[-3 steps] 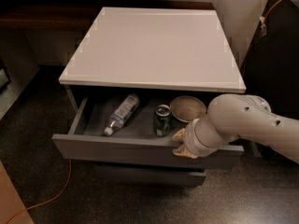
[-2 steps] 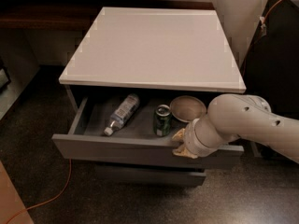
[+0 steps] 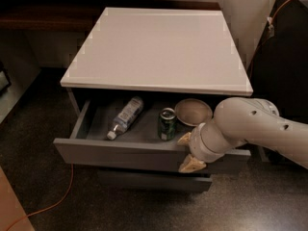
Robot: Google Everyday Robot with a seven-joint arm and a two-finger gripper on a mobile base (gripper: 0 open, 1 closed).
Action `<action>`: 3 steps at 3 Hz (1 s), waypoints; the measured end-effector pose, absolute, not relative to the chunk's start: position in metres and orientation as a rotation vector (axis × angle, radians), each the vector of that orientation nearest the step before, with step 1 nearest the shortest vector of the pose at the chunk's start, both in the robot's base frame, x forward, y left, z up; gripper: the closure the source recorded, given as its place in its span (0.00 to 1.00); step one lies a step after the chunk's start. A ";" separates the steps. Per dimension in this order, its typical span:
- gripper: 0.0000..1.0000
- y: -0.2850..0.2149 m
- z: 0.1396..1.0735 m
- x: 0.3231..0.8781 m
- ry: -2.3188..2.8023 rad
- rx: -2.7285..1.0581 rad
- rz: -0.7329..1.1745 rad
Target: Pick blue plastic bottle from top drawer and place on counter
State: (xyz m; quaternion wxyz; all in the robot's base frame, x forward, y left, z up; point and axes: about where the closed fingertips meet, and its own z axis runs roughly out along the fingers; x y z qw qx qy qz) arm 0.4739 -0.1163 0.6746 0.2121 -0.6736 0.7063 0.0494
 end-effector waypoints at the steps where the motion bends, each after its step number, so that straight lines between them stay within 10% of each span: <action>1: 0.00 -0.117 0.678 0.475 1.954 -1.878 0.134; 3: 0.00 -0.119 0.776 0.505 1.656 -2.149 0.022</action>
Offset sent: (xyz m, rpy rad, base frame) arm 0.0369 -0.0254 0.1426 -0.0832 -0.1478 0.3167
